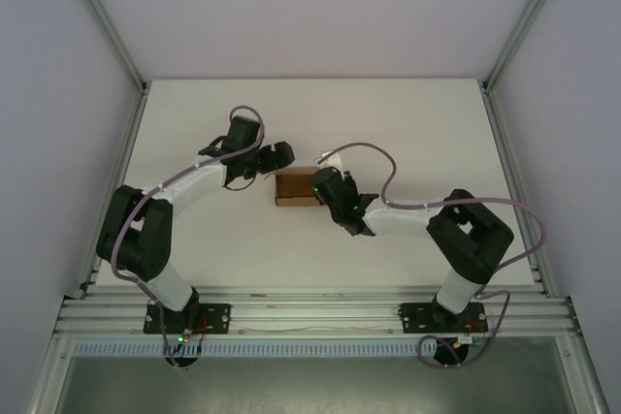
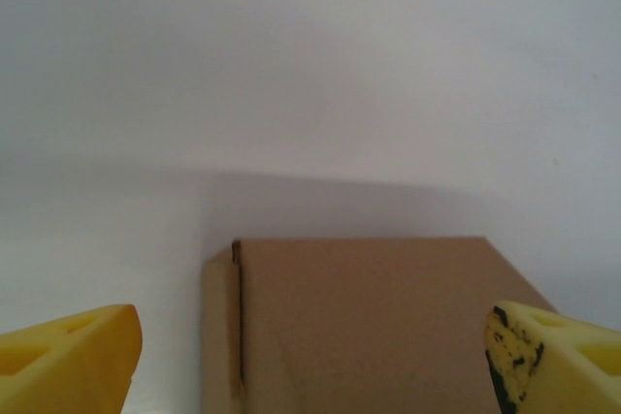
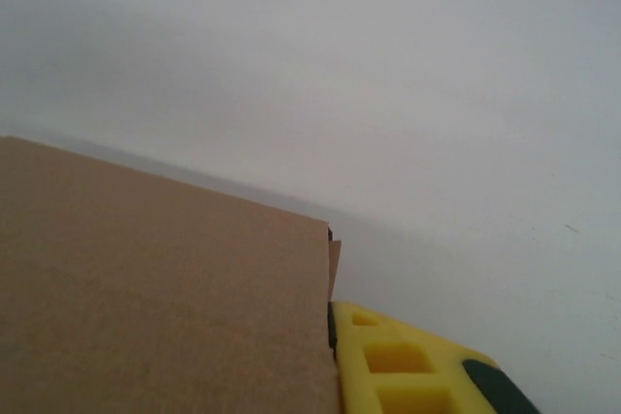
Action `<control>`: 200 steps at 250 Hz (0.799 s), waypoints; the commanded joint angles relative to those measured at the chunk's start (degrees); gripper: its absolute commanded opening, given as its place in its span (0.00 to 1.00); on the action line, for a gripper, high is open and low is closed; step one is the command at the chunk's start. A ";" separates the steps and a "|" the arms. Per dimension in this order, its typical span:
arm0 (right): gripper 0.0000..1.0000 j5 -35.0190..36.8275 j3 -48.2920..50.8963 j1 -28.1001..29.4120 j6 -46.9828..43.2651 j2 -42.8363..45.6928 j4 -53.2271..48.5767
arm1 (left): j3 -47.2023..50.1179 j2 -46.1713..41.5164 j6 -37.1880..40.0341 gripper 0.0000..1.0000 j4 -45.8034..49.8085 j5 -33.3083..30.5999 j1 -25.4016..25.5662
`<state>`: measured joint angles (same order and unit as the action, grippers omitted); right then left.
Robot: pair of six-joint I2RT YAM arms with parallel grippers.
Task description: Assemble paper box
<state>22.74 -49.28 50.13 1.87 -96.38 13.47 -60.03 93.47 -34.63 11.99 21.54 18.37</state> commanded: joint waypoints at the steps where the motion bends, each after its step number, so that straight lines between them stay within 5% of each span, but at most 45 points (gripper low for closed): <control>1: 0.20 2.79 1.02 0.94 -0.14 -0.02 -1.06 | 2.23 0.38 -1.14 0.85 -2.74 3.41 -0.10; 55: 0.29 0.74 2.86 1.06 1.78 3.52 -2.51 | 8.05 1.13 -1.28 0.75 -6.86 5.20 -0.18; 112: 0.68 -7.67 6.71 1.03 2.99 13.00 -7.06 | 12.05 0.75 0.46 0.71 -9.23 4.86 -0.17; 182: 0.85 -12.09 14.12 0.61 7.91 25.62 -6.31 | 16.84 3.72 -0.35 0.66 -19.33 6.91 -0.18; 200: 0.92 -12.29 14.53 -0.79 9.57 26.24 -4.55 | 17.19 4.94 0.28 0.56 -21.62 7.96 -0.17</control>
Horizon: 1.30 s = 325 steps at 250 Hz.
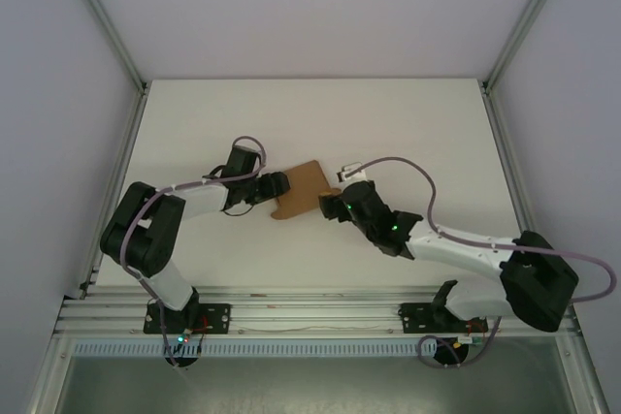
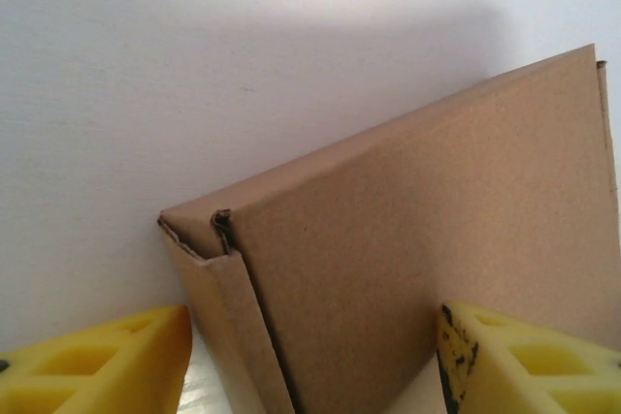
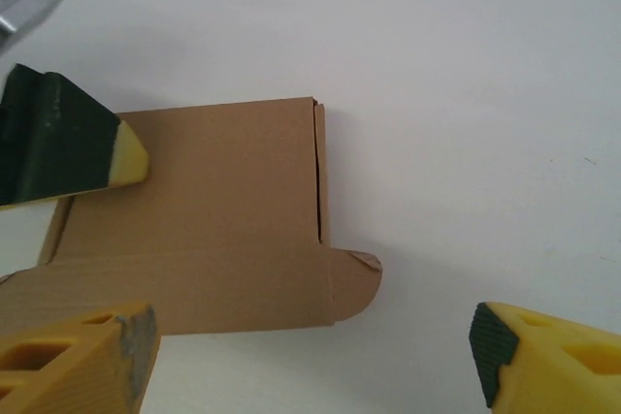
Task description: Assemble paper box
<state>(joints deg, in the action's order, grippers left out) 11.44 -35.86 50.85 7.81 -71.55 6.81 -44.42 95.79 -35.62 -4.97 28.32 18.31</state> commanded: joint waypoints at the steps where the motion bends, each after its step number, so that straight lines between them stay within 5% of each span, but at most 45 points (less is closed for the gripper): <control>1: 0.92 -1.08 1.17 -1.62 3.71 1.37 2.18 | 1.60 2.72 1.30 0.56 -4.86 1.29 -0.11; 30: 1.00 -6.94 -1.01 -6.50 7.92 -0.80 1.28 | 3.37 4.17 1.06 0.45 -11.33 4.75 -0.30; 118: 0.98 -29.60 -9.43 -19.21 17.97 -11.47 -3.90 | 6.31 9.72 -6.08 0.17 -26.74 16.58 -4.59; 210: 0.93 -47.29 -13.74 -22.12 23.74 -23.90 2.51 | 7.83 10.21 -6.67 0.17 -29.61 19.28 -6.92; 281: 0.72 -57.53 -14.94 -22.98 33.01 -30.50 17.89 | 8.48 10.68 -7.50 0.18 -32.48 19.44 -7.13; 325: 0.60 -57.91 -14.77 -23.16 33.35 -27.93 17.54 | 7.87 8.71 -8.16 0.26 -34.86 19.57 -7.15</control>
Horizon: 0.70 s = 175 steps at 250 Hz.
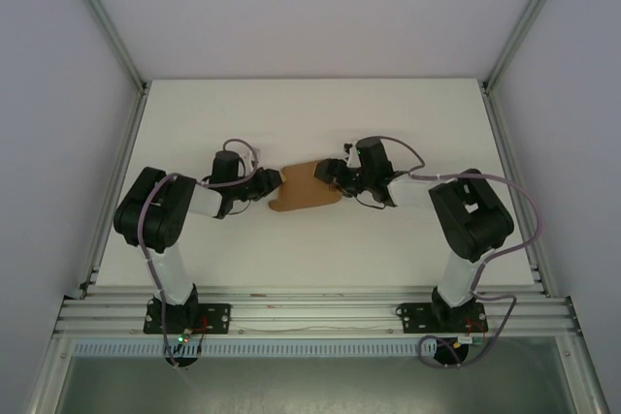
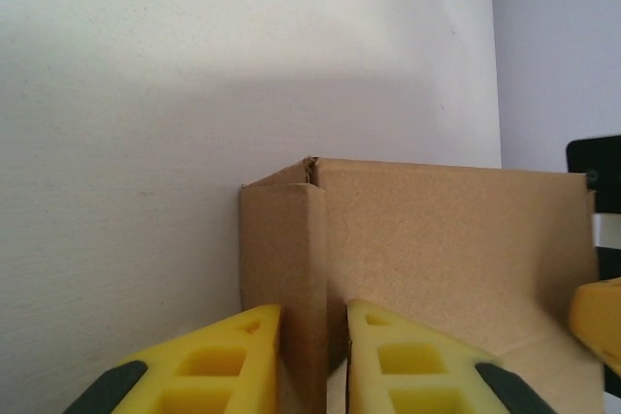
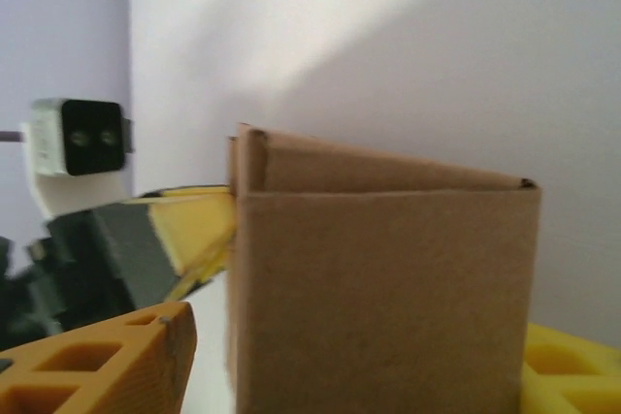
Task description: Assemble paper box
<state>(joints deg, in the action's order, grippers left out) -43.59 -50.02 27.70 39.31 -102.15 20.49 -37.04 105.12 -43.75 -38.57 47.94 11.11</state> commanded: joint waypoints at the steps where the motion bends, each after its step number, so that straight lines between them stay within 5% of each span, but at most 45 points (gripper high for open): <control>1: 0.60 -2.84 -0.56 0.03 1.80 2.71 3.72 | 0.44 -0.71 -0.03 0.26 -1.30 -0.05 0.04; 39: 0.49 -0.56 -1.03 -0.31 1.06 5.13 -1.31 | -1.36 -5.48 1.31 0.44 -0.24 -0.82 0.11; 71: 0.49 1.58 -0.94 -1.05 1.70 8.41 -5.71 | -4.26 -12.14 9.48 0.99 9.23 -4.78 0.18; 131: 0.45 4.48 -5.37 -4.83 12.63 13.59 -24.38 | -8.21 -26.01 39.74 1.00 24.89 -13.11 6.59; 175: 0.43 -4.04 -7.95 -9.90 28.18 13.58 -32.55 | -10.52 -29.65 63.22 1.00 34.81 -15.83 13.35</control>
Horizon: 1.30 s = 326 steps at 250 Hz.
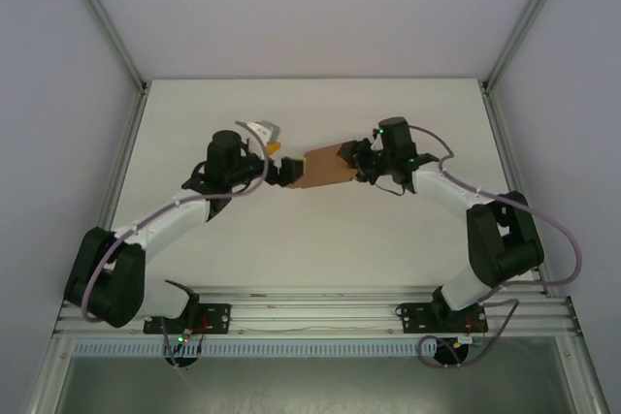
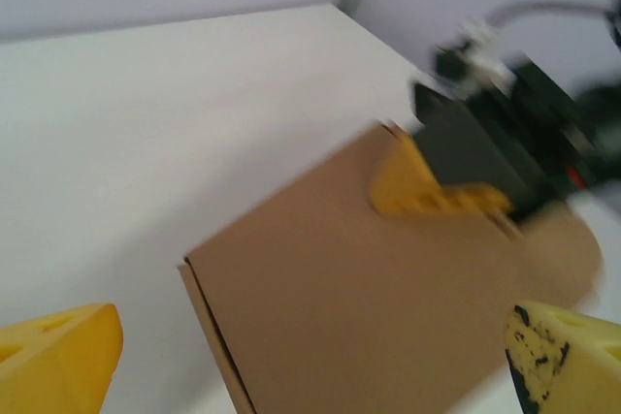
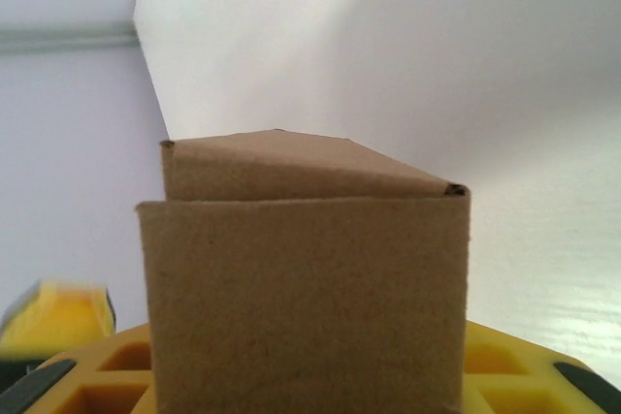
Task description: Assemble paper box
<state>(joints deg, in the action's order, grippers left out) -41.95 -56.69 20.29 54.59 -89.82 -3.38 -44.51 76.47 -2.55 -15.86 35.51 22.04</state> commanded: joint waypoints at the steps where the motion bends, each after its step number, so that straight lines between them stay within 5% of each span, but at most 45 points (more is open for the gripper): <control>1: 0.43 -5.94 -1.30 -2.51 13.17 1.24 -8.63 | -3.17 -1.03 22.22 1.00 12.39 -3.32 2.45; 32: 0.45 -12.28 -2.71 -2.72 18.89 0.11 -10.17 | -5.68 -1.67 29.73 1.00 18.04 0.70 2.99; 67: 0.39 -16.61 -4.06 -2.72 21.27 -2.26 -13.24 | -9.05 -0.46 46.66 1.00 32.05 4.38 4.34; 171: 0.41 -18.73 -1.54 -2.59 30.47 -2.20 -5.01 | -15.94 10.94 47.49 0.99 33.14 -13.79 8.10; 213: 0.42 -19.90 -0.70 -2.46 30.66 -2.79 -4.91 | -16.84 12.01 46.22 0.91 29.61 -14.66 8.19; 267: 0.45 -20.67 -0.35 -2.19 30.24 -2.46 -5.11 | -17.10 12.00 45.44 0.60 26.67 -15.62 8.28; 310: 0.52 -20.67 -0.04 -2.27 29.58 -2.17 -4.75 | -16.57 10.14 46.36 0.50 27.89 -13.36 8.43; 326: 0.62 -18.71 0.23 -2.28 29.55 -1.30 -3.93 | -15.96 9.11 46.75 0.45 28.51 -12.63 8.44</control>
<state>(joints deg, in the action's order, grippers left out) -60.42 -57.36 17.58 84.93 -92.42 -8.40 -59.94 88.29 43.75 13.93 22.04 30.39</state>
